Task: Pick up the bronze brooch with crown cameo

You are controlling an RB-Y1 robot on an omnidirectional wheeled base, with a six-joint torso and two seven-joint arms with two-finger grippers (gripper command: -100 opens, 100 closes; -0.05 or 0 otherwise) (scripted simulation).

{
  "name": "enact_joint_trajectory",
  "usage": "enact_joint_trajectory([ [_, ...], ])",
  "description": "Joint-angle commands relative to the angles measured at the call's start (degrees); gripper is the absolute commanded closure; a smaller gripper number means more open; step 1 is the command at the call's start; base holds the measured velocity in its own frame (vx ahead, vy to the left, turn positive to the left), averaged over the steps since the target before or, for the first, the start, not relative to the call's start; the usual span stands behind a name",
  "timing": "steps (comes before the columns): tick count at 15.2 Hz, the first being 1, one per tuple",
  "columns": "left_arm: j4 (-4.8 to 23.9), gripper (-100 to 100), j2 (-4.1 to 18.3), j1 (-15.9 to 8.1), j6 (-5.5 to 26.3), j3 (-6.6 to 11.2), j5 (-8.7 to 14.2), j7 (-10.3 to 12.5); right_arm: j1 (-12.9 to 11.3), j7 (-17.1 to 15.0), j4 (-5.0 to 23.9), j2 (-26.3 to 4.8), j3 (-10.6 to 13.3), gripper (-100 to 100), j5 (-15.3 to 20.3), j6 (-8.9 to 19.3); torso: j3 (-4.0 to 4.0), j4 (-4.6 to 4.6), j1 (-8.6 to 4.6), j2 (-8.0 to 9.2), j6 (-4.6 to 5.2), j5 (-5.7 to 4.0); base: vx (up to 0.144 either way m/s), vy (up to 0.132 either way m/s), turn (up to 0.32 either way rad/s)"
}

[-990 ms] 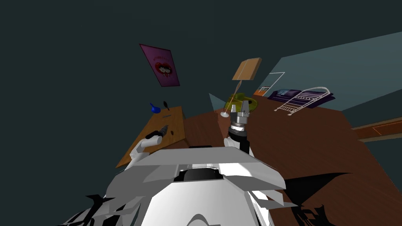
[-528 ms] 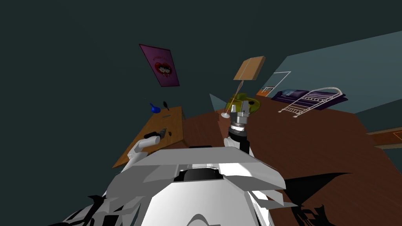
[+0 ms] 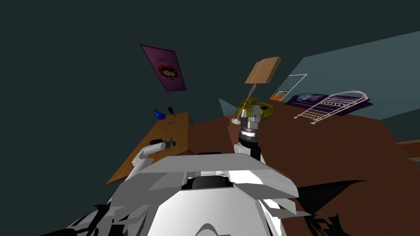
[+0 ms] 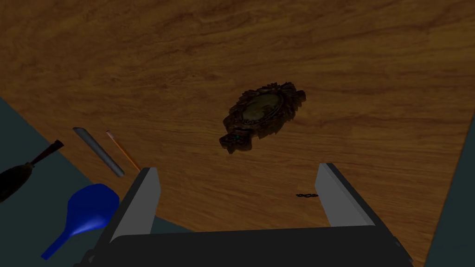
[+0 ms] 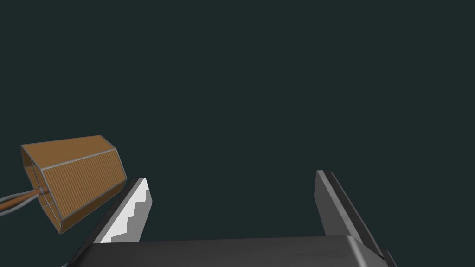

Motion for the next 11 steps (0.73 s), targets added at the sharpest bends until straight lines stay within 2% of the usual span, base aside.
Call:
enact_joint_trajectory([
  [1, 0.11, -100, 0.05, 0.26, 2.37, 0.61, 0.44, -0.15, 0.0, 0.0, 0.0, 0.0, 0.0, 0, 0.0, 0.0, 0.0, 0.0, 0.0, 0.0, 0.0, 0.0, 0.089, -0.026, 0.042],
  [5, 3.01, -100, 0.37, -0.48, 7.11, 2.14, 1.83, -0.83, 0.0, 0.0, 0.0, 0.0, 0.0, 0, 0.0, 0.0, -0.02, -0.01, 0.08, -0.05, 0.0, 0.02, 0.111, -0.02, 0.056],
  [11, 5.75, -100, 0.57, -1.11, 11.82, 3.59, 3.15, -1.44, 0.01, 0.0, 0.0, -0.01, -0.01, 0, 0.0, 0.0, -0.1, -0.04, 0.24, -0.18, 0.0, 0.05, 0.129, 0.01, 0.054],
])
